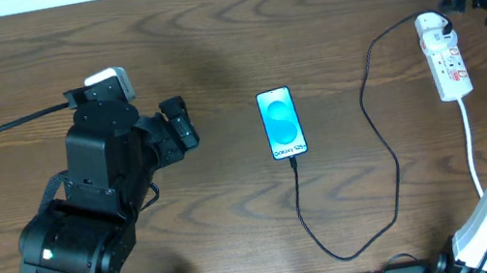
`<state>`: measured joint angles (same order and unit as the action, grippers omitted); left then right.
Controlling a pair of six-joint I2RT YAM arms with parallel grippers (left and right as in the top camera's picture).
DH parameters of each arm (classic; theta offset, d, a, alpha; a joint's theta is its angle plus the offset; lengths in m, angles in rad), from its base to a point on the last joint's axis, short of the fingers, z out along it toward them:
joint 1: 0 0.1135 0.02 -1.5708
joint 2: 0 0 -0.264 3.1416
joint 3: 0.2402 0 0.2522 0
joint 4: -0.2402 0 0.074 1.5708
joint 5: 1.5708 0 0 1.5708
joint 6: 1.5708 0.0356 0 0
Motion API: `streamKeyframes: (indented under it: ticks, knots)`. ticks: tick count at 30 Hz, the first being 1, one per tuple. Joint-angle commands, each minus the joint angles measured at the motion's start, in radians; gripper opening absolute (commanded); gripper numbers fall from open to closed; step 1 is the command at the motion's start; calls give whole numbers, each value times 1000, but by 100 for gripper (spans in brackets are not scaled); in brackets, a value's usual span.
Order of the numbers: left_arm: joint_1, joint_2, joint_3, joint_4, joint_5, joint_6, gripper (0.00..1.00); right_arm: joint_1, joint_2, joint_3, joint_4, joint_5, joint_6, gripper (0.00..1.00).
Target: Plug charger to phone and switch on socket
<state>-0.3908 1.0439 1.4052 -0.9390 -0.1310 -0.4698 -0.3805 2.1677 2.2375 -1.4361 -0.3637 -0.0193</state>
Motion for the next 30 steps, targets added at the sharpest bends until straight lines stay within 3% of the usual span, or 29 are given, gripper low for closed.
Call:
streamKeyframes:
  ticks: [1, 5, 14, 30]
  knots:
    - [1, 1, 8, -3, -12, 13, 92, -5, 33, 16, 10, 6, -14, 99]
    - [1, 1, 8, -3, -12, 13, 93, -5, 63, 8, 47, 6, 15, 99]
    - [1, 1, 8, -3, -12, 13, 93, 2, 105, -24, 101, 8, -201, 99]
    - [1, 1, 8, -3, -12, 13, 93, 3, 206, -116, 185, -30, -207, 99]
